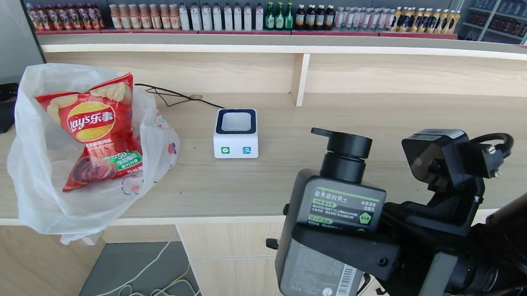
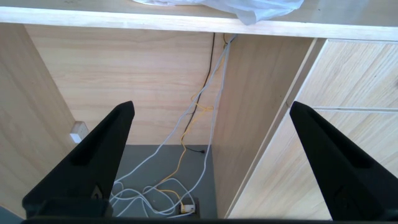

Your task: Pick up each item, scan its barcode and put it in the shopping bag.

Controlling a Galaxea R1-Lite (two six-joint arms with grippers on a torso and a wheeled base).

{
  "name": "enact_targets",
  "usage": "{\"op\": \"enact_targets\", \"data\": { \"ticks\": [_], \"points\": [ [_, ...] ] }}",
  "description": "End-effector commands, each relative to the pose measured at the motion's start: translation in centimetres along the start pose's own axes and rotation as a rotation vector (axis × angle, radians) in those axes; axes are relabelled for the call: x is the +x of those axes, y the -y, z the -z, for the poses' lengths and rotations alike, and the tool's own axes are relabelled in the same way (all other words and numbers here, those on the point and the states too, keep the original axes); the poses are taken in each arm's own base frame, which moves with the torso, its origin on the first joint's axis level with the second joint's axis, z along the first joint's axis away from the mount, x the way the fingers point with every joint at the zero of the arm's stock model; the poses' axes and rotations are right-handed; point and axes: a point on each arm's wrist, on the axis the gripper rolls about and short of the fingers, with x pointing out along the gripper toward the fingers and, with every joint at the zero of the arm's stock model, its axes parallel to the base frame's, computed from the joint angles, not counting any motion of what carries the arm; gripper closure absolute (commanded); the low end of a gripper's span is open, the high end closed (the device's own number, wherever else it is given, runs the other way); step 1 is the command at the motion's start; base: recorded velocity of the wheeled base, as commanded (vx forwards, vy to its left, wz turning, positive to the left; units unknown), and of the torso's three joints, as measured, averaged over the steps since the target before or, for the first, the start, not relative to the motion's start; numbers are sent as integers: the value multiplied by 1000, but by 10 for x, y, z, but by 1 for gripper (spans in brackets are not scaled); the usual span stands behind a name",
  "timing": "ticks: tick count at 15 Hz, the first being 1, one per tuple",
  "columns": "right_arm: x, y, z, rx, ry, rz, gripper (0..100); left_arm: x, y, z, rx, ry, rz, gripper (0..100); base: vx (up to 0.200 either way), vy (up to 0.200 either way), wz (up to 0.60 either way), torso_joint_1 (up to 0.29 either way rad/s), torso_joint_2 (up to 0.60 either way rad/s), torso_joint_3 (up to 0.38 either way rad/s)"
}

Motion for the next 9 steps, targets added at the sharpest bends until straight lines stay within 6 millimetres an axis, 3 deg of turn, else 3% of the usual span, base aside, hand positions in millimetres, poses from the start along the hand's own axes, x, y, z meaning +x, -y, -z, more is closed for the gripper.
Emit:
{"op": "enact_targets", "data": {
  "ticks": [1,5,9],
  "points": [
    [-3,0,1,-39,39,73,100,0,0,0,0,0,0,0,0,0,0,0,0,0],
    [-27,-6,-2,-177,164,337,100,0,0,0,0,0,0,0,0,0,0,0,0,0],
    [-62,9,-1,-410,155,631,100,0,0,0,1,0,0,0,0,0,0,0,0,0]
  ]
}}
